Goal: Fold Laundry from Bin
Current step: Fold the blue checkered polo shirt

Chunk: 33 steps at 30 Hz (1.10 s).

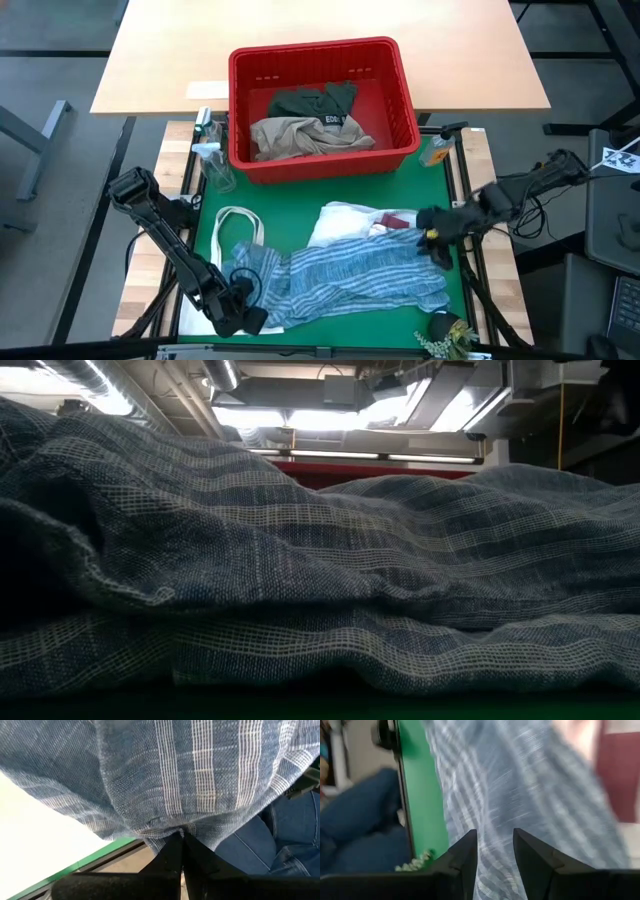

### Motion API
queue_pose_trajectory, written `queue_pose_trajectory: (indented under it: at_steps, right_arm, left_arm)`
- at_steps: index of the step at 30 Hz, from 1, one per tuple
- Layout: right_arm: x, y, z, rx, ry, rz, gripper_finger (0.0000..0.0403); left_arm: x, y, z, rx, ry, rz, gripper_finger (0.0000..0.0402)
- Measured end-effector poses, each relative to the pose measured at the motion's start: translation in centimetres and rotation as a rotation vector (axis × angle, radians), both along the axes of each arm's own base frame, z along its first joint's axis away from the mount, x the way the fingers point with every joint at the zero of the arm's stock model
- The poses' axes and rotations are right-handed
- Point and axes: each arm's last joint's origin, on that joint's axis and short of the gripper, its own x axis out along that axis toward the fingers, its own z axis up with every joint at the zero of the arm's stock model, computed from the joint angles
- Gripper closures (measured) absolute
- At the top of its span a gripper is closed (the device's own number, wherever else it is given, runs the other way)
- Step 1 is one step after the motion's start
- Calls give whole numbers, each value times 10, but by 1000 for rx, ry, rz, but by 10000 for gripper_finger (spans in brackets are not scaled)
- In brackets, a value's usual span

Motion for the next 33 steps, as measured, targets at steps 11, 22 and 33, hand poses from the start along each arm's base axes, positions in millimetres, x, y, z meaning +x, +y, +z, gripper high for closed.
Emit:
queue_pose_trajectory:
  at_steps: [11, 22, 33]
  right_arm:
    - [11, 59, -47, -301, 132, 96, 276]
    - [18, 84, -115, -501, 549, 167, 276]
    - [13, 83, -125, -507, 715, 260, 276]
  left_arm:
    - [0, 1, 0, 16, -5, 8, 401]
    - [-5, 6, -4, 76, 47, 7, 401]
    - [-10, 10, -7, 101, 130, -17, 401]
